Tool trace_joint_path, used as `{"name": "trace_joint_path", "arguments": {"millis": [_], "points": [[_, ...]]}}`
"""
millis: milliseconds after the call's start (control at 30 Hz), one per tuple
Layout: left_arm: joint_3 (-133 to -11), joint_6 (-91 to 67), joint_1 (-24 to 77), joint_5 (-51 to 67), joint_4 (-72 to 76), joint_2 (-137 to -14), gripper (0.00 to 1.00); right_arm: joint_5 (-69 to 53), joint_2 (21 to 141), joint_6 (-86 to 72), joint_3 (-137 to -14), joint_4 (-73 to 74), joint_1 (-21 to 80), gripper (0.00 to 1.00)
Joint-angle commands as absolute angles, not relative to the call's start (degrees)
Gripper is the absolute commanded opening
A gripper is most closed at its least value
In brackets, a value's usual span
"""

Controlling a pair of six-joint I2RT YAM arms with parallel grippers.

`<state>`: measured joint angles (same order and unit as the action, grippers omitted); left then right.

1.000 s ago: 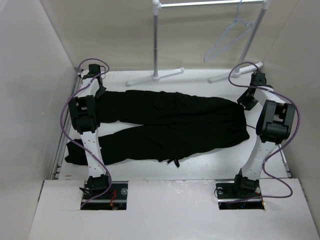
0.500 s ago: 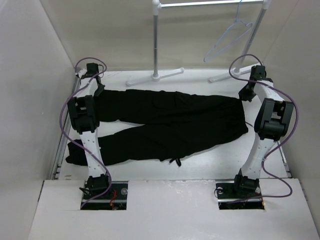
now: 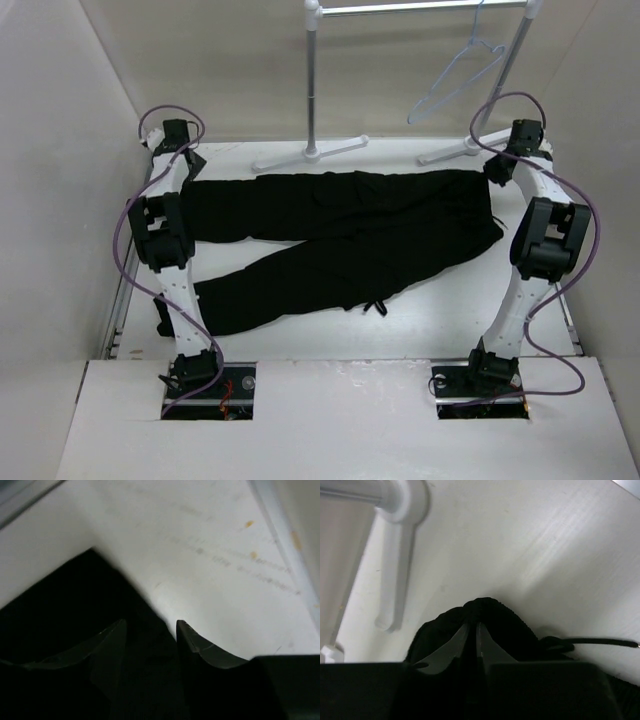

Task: Place the trousers on the hanger
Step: Flatten out the trousers at the center of the board.

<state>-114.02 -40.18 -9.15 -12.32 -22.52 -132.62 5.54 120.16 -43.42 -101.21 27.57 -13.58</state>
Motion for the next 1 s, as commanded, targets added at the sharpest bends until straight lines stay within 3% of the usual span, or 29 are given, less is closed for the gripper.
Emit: {"name": "trace_joint_path", "arguments": {"millis": [0,67,133,200,300,433,533,567,667,767,833,967], "points": [[-104.2,-40.3,-11.1,-11.3,-20.3,-121.8,0.48,7.5,116.0,-44.7,-96.0,25.8,-14.7,0.24],[-102.2,-40.0,-11.6,-10.5,-21.3,-121.6,0.53,8.9,113.8,-44.0,-93.1,25.0,-14.7,0.47],[-101.5,-39.7,-11.6,-10.2,-22.6,-122.3,0.54,9.9,111.1,-43.5,-90.3,24.4,-14.5,0.57],[-100.4,-39.4,-11.5,-9.8,-22.3,-122.9,0.51,10.7,107.3,-42.9,-86.5,23.2,-14.5,0.63],[-99.7,-38.8,-11.0,-10.2,-22.1,-124.4,0.33,12.9,100.7,-42.2,-79.8,22.1,-14.5,0.64],[-100.1,-39.4,-11.3,-11.7,-22.0,-127.4,0.13,15.4,91.7,-43.6,-69.5,22.0,-14.5,0.48],[-104.0,-39.5,-12.3,-12.3,-22.0,-129.9,0.09,16.3,85.0,-44.3,-61.3,22.2,-15.2,0.19],[-106.2,-39.5,-12.4,-12.8,-22.1,-130.7,0.09,15.7,83.3,-44.3,-58.9,22.4,-15.2,0.14],[-113.4,-39.5,-12.8,-13.7,-22.9,-133.0,0.08,12.0,80.0,-44.3,-52.3,22.1,-15.5,0.15],[-117.2,-39.8,-12.5,-13.4,-22.9,-133.0,0.10,8.7,78.0,-44.2,-48.7,21.8,-18.1,0.33],[-115.8,-40.0,-11.8,-12.7,-22.5,-130.4,0.19,8.7,76.6,-43.7,-47.6,20.7,-19.5,0.48],[-99.1,-42.9,-6.8,-12.9,-18.5,-117.7,0.42,6.9,80.9,-43.1,-49.5,18.7,-22.1,0.51]]}}
